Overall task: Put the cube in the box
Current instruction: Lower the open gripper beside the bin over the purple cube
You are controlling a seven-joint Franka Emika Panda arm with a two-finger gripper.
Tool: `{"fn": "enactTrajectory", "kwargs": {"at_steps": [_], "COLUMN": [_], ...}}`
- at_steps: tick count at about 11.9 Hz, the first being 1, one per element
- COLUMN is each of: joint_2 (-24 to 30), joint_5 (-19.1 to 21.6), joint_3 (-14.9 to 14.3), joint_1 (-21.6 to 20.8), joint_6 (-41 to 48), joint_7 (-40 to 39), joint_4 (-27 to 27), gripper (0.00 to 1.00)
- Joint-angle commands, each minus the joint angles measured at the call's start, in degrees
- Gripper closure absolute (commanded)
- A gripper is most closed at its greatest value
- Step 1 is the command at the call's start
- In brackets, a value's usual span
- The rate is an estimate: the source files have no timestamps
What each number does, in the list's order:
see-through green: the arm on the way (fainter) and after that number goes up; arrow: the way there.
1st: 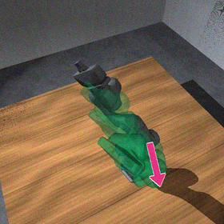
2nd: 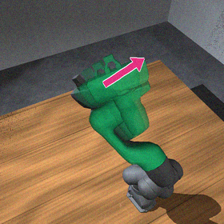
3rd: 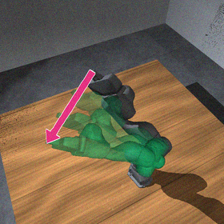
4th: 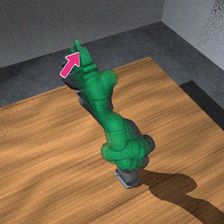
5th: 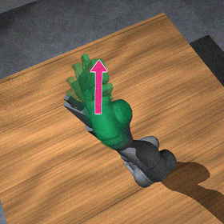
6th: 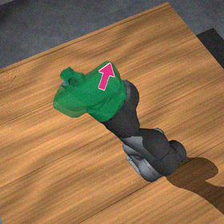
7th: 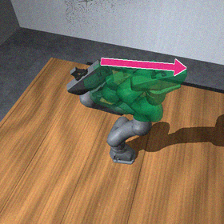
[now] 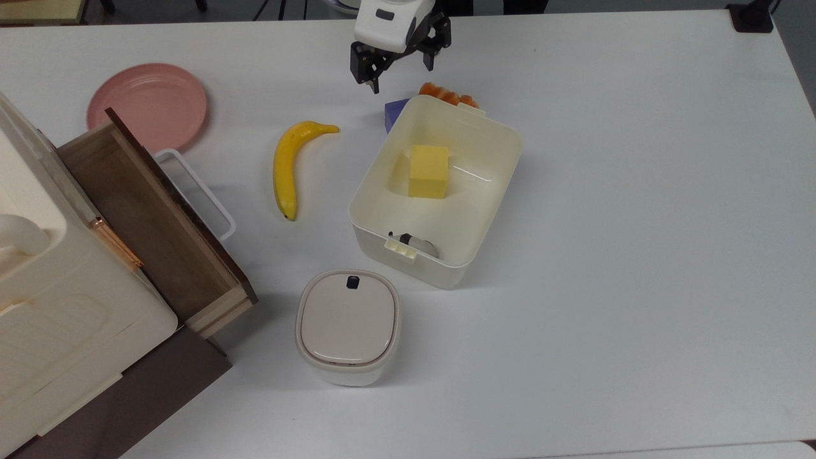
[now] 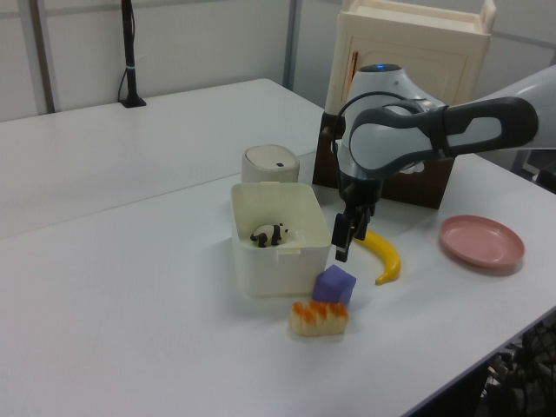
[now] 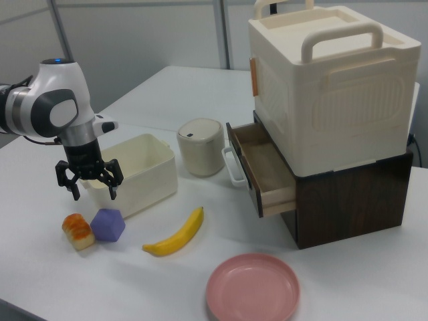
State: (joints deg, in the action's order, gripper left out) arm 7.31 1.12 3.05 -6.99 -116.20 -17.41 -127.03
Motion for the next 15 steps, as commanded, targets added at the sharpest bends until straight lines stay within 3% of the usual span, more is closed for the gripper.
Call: {"fn": "enactTrajectory", "kwargs": {"at_steps": [1,9,15], "joint_2": [1.4,-1.4,-4.7], "joint_5": [-0.9,-0.9,-1.0], "joint_3": [-0.1,-0.1,-0.1], "joint_1": [-0.1,-0.5,-1.5], "joint_6": [-3.0,-15.4,-17.5], "joint_7": [1.4,3.2,4.8], "joint_4": [-2.8,-6.9,-7.0], "gripper": [0.0,0.0,0.0]}}
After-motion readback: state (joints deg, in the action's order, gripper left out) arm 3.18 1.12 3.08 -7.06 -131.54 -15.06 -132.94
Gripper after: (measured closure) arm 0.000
